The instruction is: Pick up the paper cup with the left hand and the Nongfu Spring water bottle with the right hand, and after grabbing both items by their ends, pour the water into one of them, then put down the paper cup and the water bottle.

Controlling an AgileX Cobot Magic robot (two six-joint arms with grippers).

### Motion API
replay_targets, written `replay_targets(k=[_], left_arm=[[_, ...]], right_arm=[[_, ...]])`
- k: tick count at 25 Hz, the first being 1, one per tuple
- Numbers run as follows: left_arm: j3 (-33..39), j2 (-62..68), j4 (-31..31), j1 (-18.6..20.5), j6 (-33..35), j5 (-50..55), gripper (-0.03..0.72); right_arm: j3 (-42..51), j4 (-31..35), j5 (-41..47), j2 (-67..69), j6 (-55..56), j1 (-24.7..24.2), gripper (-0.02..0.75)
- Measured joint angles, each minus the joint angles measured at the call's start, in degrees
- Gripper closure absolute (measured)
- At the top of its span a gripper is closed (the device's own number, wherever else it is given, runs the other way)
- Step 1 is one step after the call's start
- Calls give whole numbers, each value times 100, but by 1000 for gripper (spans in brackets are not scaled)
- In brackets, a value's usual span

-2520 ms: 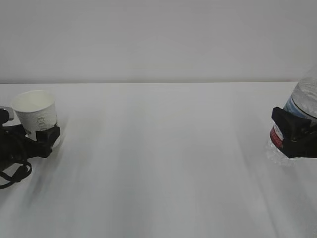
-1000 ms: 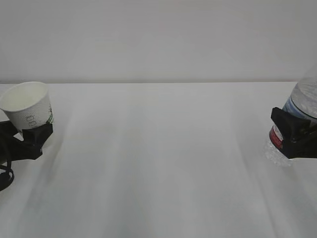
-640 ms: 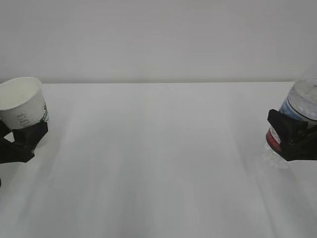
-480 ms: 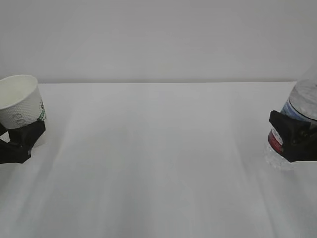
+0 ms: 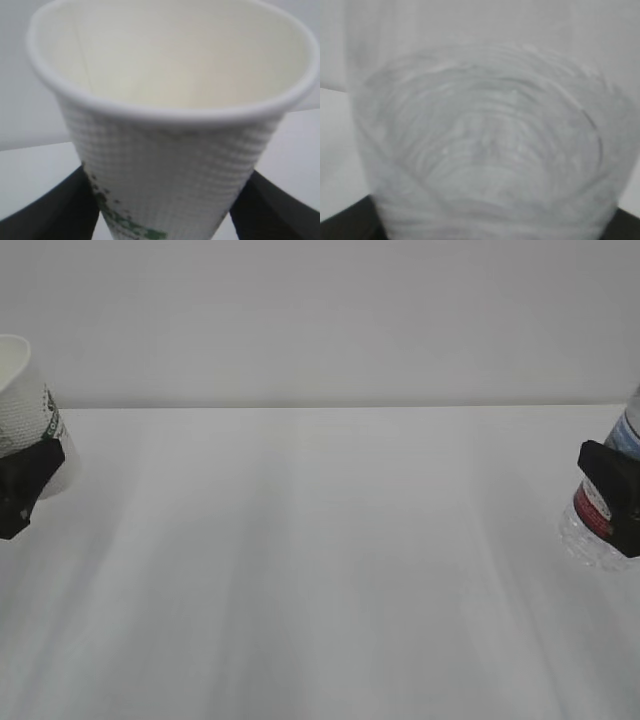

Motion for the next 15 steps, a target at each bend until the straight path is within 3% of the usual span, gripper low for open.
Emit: replay_targets(k=[15], left_arm=[[30,-920,1650,0,-1065,560,139]], right_arm=[[74,-41,1277,-1397,111,0,256]])
